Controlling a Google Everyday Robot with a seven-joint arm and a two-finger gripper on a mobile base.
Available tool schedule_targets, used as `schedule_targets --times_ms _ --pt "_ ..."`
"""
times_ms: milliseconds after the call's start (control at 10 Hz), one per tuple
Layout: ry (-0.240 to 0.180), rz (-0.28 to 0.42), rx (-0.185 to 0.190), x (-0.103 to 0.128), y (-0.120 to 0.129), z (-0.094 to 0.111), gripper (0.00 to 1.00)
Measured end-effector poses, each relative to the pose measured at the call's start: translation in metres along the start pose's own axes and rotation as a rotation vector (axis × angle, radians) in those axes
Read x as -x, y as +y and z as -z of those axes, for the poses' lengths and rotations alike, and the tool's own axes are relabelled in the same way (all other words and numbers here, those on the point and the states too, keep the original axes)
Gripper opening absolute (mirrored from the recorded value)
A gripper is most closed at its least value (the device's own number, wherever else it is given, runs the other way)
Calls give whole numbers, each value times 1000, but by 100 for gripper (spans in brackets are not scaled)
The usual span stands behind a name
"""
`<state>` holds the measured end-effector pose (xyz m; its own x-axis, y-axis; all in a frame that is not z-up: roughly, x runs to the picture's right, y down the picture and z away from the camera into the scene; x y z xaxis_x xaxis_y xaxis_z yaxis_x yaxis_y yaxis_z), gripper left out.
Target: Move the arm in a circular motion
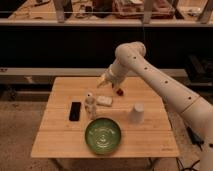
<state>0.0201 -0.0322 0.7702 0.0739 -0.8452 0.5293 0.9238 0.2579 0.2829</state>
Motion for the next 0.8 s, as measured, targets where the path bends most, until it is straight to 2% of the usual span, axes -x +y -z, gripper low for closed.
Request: schedule_targets --times_ms 100,200,400,600,700,800 --pt "36 4 11 -25 12 5 60" --pt "61 -1 28 -39 25 10 60" --pt "112 -60 98 -60 78 31 60" --pt "136 -167 182 -53 139 57 60" --pt "133 -210 215 -44 159 66 60" --pt "131 -230 230 -39 168 70 60"
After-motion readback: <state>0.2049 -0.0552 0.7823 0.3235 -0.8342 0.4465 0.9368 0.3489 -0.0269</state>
